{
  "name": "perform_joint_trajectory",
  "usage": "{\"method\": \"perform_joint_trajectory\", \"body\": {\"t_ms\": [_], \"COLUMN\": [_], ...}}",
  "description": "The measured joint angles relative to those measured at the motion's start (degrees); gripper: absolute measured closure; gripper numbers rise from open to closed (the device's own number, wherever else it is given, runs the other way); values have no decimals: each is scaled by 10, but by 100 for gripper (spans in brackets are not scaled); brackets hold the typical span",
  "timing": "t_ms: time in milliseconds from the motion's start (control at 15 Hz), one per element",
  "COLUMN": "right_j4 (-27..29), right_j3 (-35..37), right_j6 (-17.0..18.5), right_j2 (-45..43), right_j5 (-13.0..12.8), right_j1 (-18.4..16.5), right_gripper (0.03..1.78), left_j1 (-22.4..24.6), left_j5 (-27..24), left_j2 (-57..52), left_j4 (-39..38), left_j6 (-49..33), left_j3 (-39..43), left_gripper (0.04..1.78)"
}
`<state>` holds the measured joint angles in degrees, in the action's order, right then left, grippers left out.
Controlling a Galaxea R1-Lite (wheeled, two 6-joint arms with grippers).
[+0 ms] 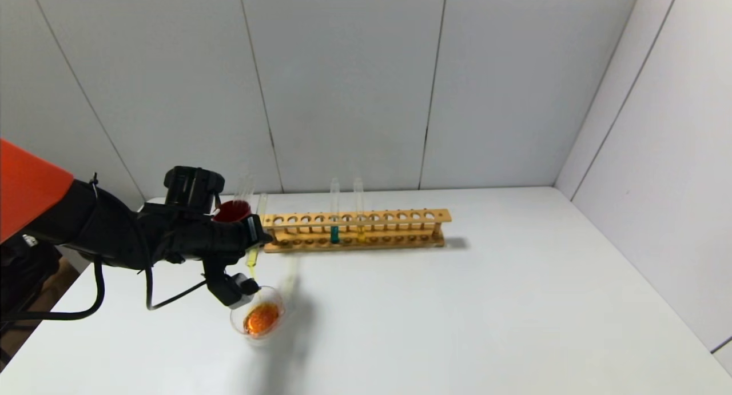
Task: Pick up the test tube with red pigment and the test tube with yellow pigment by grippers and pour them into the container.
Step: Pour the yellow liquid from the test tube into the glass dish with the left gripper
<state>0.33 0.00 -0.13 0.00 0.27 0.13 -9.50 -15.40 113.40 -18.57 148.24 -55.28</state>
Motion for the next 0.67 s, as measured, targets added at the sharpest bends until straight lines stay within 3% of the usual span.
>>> {"method": "perform_joint_trajectory", "body": {"t_ms": [667], "right_j4": [0], "right_j3": [0], "right_j6": [0], "right_j2": [0], "right_j5": [0], "right_j1": [0], "right_gripper": [6], "left_j1": [-8], "left_j5": [0], "left_j2": [-15], "left_j4": [0], "left_j6": [8], "left_j3": [19], "left_gripper": [148]}}
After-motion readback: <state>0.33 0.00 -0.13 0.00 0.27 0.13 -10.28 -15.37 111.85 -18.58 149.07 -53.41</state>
